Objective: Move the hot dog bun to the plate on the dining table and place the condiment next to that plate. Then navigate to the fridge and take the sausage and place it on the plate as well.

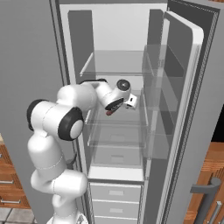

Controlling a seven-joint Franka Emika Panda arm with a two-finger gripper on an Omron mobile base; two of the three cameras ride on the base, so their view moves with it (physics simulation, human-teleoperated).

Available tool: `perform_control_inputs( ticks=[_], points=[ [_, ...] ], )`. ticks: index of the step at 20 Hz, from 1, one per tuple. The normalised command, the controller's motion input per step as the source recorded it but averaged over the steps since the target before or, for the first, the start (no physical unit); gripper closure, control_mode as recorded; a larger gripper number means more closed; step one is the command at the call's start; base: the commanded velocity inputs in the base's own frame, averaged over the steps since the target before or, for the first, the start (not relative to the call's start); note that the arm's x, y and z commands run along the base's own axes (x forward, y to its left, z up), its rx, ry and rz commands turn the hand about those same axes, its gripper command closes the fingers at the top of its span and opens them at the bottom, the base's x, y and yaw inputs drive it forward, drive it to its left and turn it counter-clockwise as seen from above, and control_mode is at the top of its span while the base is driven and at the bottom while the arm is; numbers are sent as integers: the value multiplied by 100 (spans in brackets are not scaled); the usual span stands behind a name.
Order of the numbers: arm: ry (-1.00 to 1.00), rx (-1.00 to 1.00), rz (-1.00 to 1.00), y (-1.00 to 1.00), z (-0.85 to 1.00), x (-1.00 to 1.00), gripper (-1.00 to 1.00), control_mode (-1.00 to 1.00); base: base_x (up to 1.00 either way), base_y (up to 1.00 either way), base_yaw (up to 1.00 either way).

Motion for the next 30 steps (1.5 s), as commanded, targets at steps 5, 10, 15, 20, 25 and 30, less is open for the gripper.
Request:
perform_control_inputs(
  ticks=[5, 10, 15, 20, 25, 30],
  points=[
    [0, 0, 0, 52, -67, -56, -100, -100, 0, 0, 0],
    [0, 0, 0, 33, -69, -65, -100, -100, 0, 0, 0],
    [0, 0, 0, 24, -61, -25, 100, -100, 0, 0, 0],
    [0, -2, 0, 4, -52, -8, 100, -100, 0, 0, 0],
    [0, -5, -1, 0, -39, -27, 100, -100, 0, 0, 0],
    [-7, -3, -2, 1, -7, -75, 100, -100, 0, 0, 0]
  ],
)
